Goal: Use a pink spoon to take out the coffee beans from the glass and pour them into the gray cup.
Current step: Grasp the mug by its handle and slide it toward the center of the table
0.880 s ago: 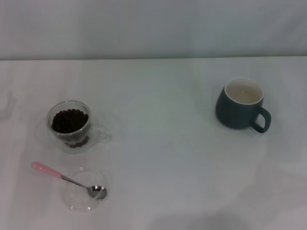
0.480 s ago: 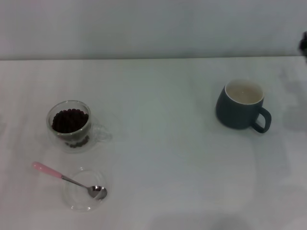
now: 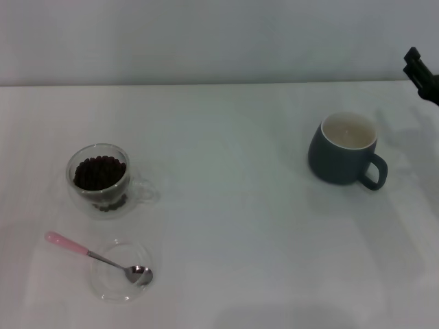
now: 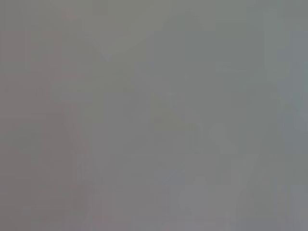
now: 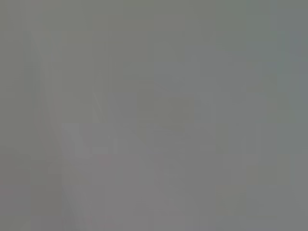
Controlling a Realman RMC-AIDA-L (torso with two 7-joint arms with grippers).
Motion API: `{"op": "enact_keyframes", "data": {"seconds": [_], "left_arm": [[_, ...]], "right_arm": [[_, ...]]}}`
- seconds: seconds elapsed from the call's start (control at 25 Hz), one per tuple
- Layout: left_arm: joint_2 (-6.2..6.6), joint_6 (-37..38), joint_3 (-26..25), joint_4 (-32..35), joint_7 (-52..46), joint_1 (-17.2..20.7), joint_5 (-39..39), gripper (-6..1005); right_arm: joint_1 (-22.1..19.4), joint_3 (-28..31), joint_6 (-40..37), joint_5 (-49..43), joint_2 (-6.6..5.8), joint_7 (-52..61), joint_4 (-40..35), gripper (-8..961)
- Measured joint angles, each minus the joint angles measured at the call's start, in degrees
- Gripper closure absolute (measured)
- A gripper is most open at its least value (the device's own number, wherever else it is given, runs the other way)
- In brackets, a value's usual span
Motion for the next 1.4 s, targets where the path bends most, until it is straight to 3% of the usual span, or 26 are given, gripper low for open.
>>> {"op": "enact_keyframes", "data": {"seconds": [0.2,0.48,0.76,1.08,1.2,1.4], "left_arm": [[0.05,0.2,0.0,0.0,-0.2,0.1,0.1,141],[0.25,0.4,0.0,0.1,-0.2,-0.1,0.5,142],[0.13,1.0,0.0,-0.1,-0.2,-1.0,3.2,142],[-0.26,3.7,0.0,-2.3,-0.5,-3.6,3.1,143],[-0.27,3.9,0.0,-3.7,-0.8,-4.5,3.1,141],[-0.34,3.9,0.0,-4.8,-0.8,-5.5,3.2,141]], "right_arm": [[-5.1,-9.3,-13.4,0.1,-0.03,6.2,0.5,83],[-8.9,-23.5,-19.0,0.4,-0.19,9.2,0.9,84],[-17.2,-26.4,-22.6,0.5,-0.26,7.3,-0.6,84],[-26.1,-27.8,-21.6,5.6,0.03,-3.9,-5.2,85],[-27.2,-31.8,-17.5,11.9,0.08,-10.3,-8.3,90],[-27.2,-45.2,-14.9,35.1,0.05,-29.0,-17.0,102]]}}
